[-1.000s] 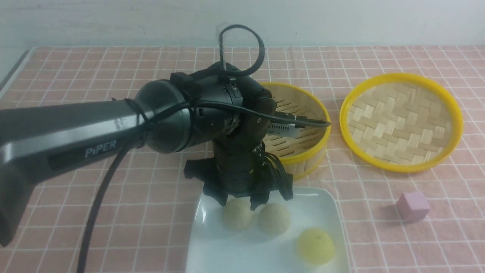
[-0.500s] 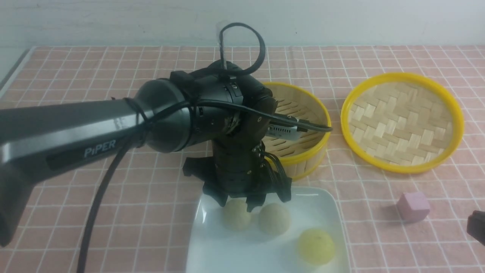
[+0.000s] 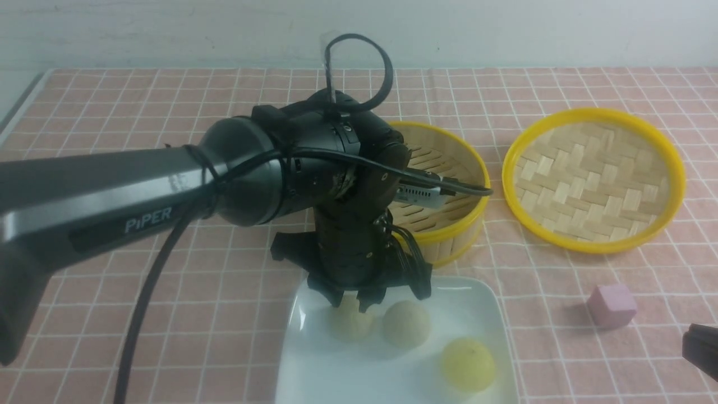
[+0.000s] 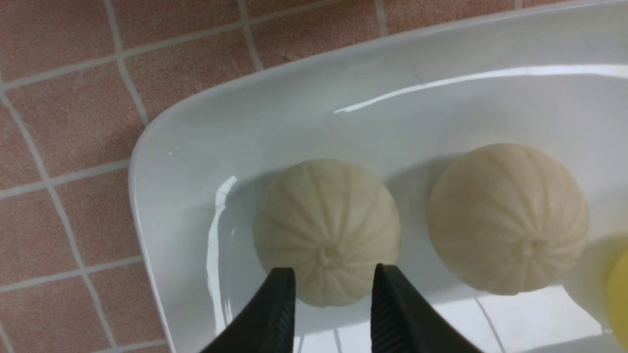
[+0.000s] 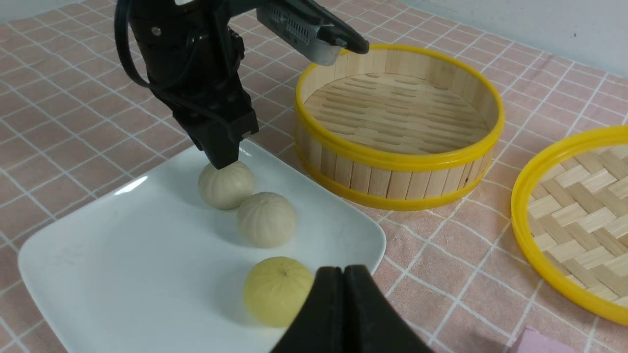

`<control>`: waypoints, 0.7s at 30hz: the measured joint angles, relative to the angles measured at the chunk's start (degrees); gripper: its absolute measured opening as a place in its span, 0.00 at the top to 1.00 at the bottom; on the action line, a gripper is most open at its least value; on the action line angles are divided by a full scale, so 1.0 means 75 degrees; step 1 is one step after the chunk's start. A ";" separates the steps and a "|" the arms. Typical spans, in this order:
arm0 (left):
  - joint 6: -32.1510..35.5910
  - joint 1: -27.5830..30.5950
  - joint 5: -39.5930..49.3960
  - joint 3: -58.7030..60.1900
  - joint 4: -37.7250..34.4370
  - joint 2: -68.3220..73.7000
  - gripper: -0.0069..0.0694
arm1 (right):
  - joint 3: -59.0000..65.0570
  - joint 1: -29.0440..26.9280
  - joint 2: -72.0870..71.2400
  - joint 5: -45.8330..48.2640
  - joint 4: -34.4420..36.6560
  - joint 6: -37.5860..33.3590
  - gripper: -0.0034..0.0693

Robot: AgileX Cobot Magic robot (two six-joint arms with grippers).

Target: Put the steamed buns into the plate on the pink tablecloth.

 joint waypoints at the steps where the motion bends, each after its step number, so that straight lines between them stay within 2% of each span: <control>1: 0.0000 0.0000 0.0000 0.0000 0.0000 0.0000 0.59 | 0.0000 0.0000 0.0000 0.0000 0.0000 0.0000 0.97; 14: 0.0000 0.0000 0.0007 0.0000 0.0007 0.0000 0.59 | 0.0295 -0.0080 -0.0341 -0.0150 0.0000 -0.0013 0.96; 16: 0.0000 0.0000 0.0006 0.0000 0.0031 0.0000 0.59 | 0.0657 -0.0460 -0.0664 -0.0278 0.0016 -0.0013 0.96; 19: 0.0066 0.0000 0.0027 0.0000 0.0057 0.0000 0.59 | 0.1213 -0.1439 -0.1217 -0.0342 0.0025 -0.0013 0.96; 20: 0.0065 0.0000 0.0027 0.0000 0.0065 0.0000 0.59 | 0.1296 -0.1512 -0.1260 -0.0342 0.0025 -0.0013 0.96; 21: 0.0083 0.0000 0.0027 0.0000 0.0117 0.0000 0.59 | 0.1538 -0.2012 -0.1576 -0.0342 0.0025 -0.0013 0.96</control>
